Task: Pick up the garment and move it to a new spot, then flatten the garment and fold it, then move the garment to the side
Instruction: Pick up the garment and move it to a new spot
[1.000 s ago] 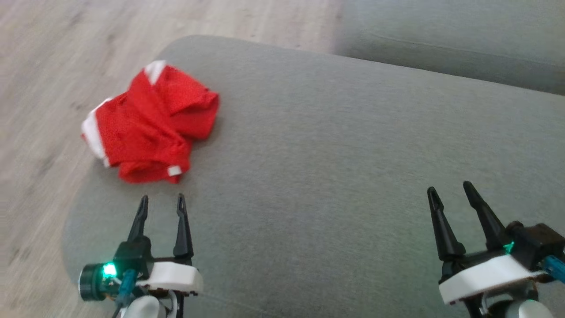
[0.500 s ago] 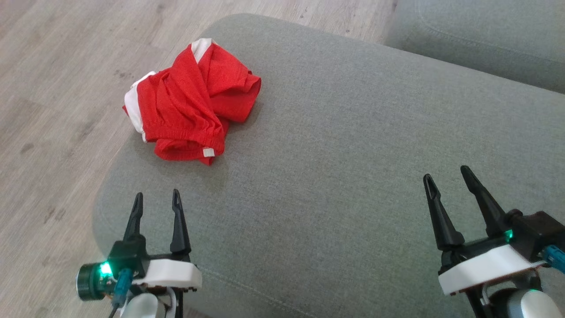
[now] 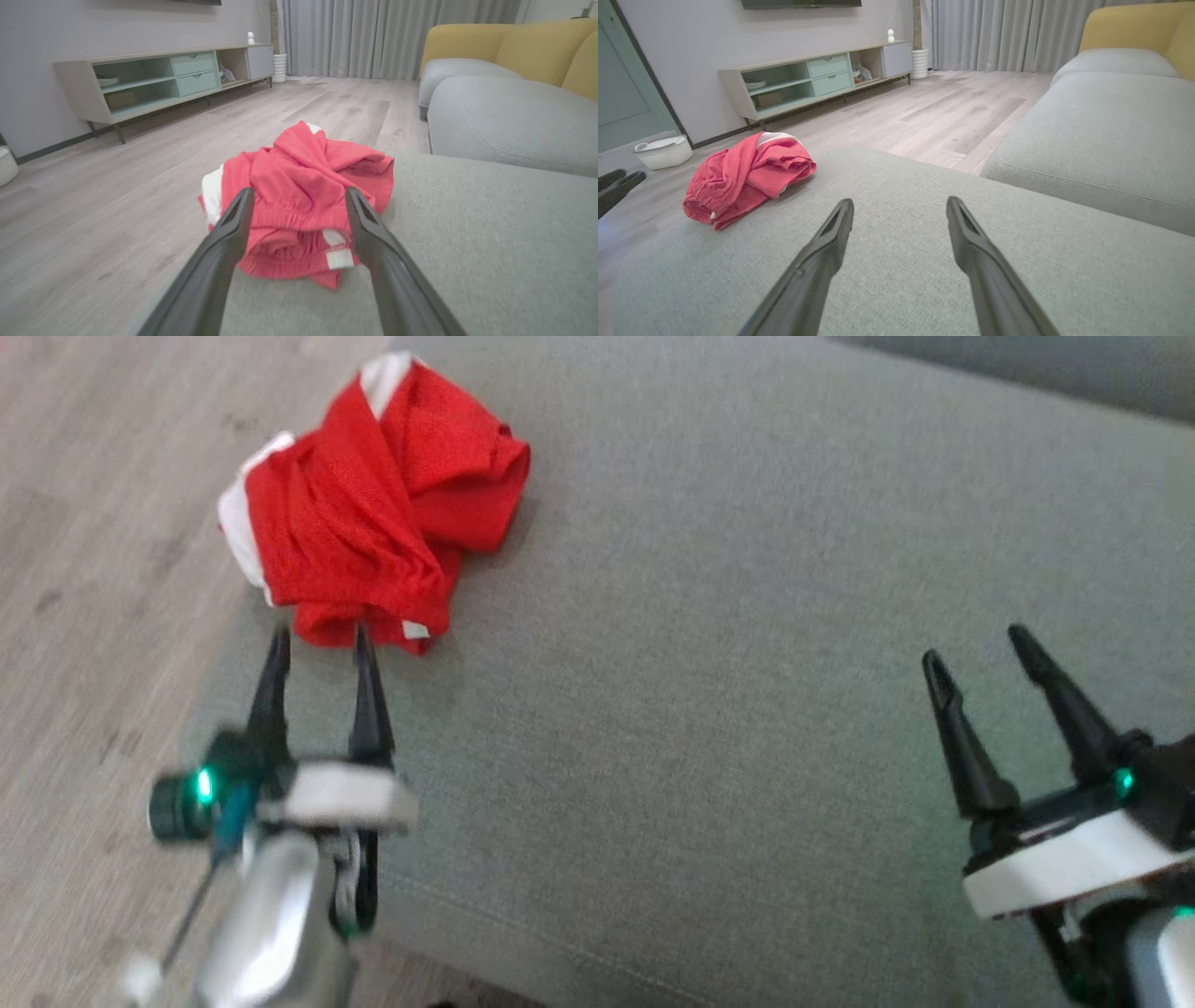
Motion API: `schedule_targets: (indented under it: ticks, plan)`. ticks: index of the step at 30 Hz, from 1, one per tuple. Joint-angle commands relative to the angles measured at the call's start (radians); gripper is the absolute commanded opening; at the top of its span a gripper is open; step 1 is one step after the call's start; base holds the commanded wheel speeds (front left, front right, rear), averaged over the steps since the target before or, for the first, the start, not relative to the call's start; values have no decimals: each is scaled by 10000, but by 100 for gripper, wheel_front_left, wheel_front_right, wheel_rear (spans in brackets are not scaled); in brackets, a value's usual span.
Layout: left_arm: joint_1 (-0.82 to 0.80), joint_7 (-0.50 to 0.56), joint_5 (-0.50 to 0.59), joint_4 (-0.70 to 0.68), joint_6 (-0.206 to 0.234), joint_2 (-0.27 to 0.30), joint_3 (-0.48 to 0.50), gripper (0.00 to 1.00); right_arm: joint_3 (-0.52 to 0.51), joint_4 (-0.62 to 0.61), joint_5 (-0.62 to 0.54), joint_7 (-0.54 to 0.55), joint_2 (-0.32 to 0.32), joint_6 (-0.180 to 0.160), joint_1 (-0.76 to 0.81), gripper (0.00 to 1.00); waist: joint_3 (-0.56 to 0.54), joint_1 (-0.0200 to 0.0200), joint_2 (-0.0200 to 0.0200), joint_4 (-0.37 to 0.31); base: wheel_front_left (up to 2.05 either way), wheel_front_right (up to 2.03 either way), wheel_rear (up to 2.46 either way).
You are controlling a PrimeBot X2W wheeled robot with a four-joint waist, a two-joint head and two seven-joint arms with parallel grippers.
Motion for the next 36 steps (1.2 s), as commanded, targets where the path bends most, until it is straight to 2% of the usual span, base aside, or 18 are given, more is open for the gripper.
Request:
schedule_targets:
  ticks: [1, 9, 15, 17, 18, 20, 29, 32, 36]
  plan:
    - [-844, 115, -58, -53, -109, 198, 346, 100, 139, -497, 40, 100, -316, -7, -460, 100, 790, -1, 0, -154, 0, 0, 0]
    - [-3850, 1562, -195, 2375, -808, 678, 235, 100, -143, -1172, 325, 589, -1148, -7, -877, 100, 2213, -1, 0, -526, 0, 0, 0]
    - [-5117, 3164, -574, 4442, -1179, 965, 331, 100, -204, -1171, 524, 641, -1323, -7, -969, 100, 2371, -1, 0, -765, 0, 0, 0]
    - [-5369, 3389, -707, 4837, -1307, 1039, 389, 100, -203, -1129, 562, 613, -1320, -7, -988, 100, 2328, -1, 0, -836, 0, 0, 0]
    - [-5461, 3443, -756, 4981, -1357, 1082, 412, 93, -213, -1105, 576, 599, -1304, -7, -989, 100, 2297, -1, 0, -863, 0, 0, 0]
    - [-5600, 3281, -772, 5114, -1438, 1195, 421, 0, -234, -1056, 594, 562, -1251, -7, -985, 100, 2201, -1, 0, -908, 0, 0, 0]
    - [-5848, 1323, -557, 4585, -1131, 1787, 549, 0, -246, -640, 539, 171, -797, -7, -967, 100, 1138, -1, 0, -929, 0, 0, 0]
    - [-5846, 1047, -441, 4205, -1008, 1931, 521, 0, -239, -506, 507, 53, -638, -7, -946, 100, 771, -1, 0, -957, 0, 0, 0]
    - [-5716, 780, -206, 3021, -790, 2200, 426, 0, -246, -253, 431, -146, -325, -7, -906, 100, 91, -1, 0, -1081, 0, 0, 0]
